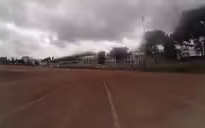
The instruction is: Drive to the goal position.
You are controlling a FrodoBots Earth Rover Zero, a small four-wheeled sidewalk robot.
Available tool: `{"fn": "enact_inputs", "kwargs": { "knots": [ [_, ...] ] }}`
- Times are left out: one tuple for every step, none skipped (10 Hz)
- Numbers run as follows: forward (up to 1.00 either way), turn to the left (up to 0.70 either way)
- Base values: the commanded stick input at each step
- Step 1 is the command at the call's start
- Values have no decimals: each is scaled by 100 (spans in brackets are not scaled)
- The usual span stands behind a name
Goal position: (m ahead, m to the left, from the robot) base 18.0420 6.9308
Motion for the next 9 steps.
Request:
{"fn": "enact_inputs", "kwargs": {
  "knots": [
    [70, 0],
    [70, 0],
    [70, 0],
    [70, 0],
    [70, 0],
    [70, 0],
    [70, 0],
    [70, 0],
    [70, 0]
  ]
}}
